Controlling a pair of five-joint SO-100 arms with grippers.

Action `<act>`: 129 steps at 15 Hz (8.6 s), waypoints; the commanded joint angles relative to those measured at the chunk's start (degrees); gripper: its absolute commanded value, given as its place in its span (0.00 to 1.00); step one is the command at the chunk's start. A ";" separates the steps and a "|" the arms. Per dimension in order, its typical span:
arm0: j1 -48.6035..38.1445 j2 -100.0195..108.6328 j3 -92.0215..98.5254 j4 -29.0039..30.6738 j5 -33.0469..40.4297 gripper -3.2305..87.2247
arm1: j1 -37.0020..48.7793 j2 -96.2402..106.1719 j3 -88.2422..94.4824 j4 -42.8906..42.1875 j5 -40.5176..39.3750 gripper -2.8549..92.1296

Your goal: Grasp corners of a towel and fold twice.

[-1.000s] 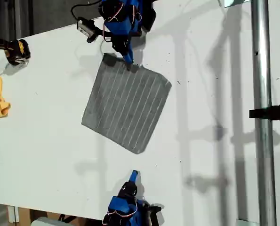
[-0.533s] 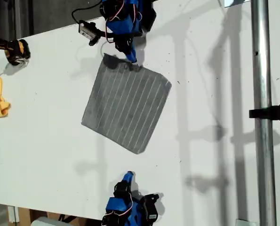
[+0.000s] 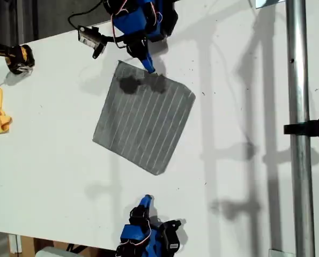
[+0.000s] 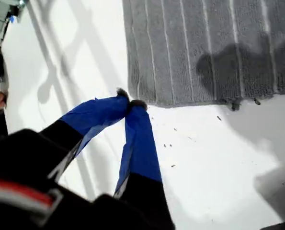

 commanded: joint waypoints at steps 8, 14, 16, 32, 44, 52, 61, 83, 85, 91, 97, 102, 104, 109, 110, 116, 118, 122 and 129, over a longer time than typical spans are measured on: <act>-0.53 0.26 0.26 0.35 -0.79 0.02 | -11.16 -55.28 -55.81 15.91 -6.06 0.03; -0.35 0.26 0.26 0.35 -0.79 0.02 | -11.60 -61.70 -60.64 19.78 -5.27 0.03; -0.35 0.26 0.26 0.35 -0.79 0.02 | -11.16 -61.35 -60.12 19.86 -4.92 0.03; 0.18 0.26 0.26 0.35 -0.97 0.02 | -15.03 -59.41 -34.54 2.72 5.10 0.44; 0.26 0.26 0.26 0.35 -0.79 0.02 | -13.10 -76.90 -31.55 -9.32 5.54 0.44; 0.26 0.26 0.26 0.35 -0.62 0.02 | -11.87 -80.51 -27.69 -15.73 6.68 0.30; 2.20 -1.76 -8.17 1.58 -2.99 0.01 | -13.10 -80.95 -28.30 -16.35 8.35 0.03; 12.39 -121.99 -118.48 16.17 50.36 0.01 | -12.57 -81.12 -33.05 -13.89 6.77 0.03; 12.13 -120.94 -118.56 16.96 48.08 0.18 | -12.83 -81.56 -33.05 -13.97 6.77 0.03; 14.50 -118.48 -117.86 19.95 54.93 0.46 | -13.01 -81.74 -33.13 -13.97 6.77 0.03; 10.37 -119.09 -110.92 17.05 54.05 0.42 | -13.45 -81.21 -33.13 -13.45 6.86 0.03; 9.14 -122.78 -103.36 9.49 53.96 0.41 | -13.71 -80.24 -33.22 -12.13 7.12 0.03; 8.96 -125.16 -101.43 7.12 53.79 0.41 | -13.80 -80.16 -33.49 -12.04 7.12 0.03; 6.94 -132.36 -99.67 3.08 53.26 0.39 | -14.24 -80.16 -34.37 -11.51 7.38 0.03; 6.24 -132.89 -99.32 2.64 53.61 0.39 | -14.33 -80.16 -34.72 -11.25 7.38 0.03; 3.96 -136.58 -99.40 2.02 52.82 0.30 | -14.24 -80.68 -35.86 -10.90 7.21 0.03; 3.87 -137.20 -99.84 3.16 51.06 0.06 | -13.89 -80.68 -36.21 -10.72 6.86 0.03; 7.03 -135.18 -104.15 9.49 47.29 0.00 | -13.45 -80.33 -37.35 -9.14 6.59 0.03; 11.78 -116.81 -107.75 16.87 46.93 0.00 | -14.94 -77.52 -58.54 3.78 -0.26 0.03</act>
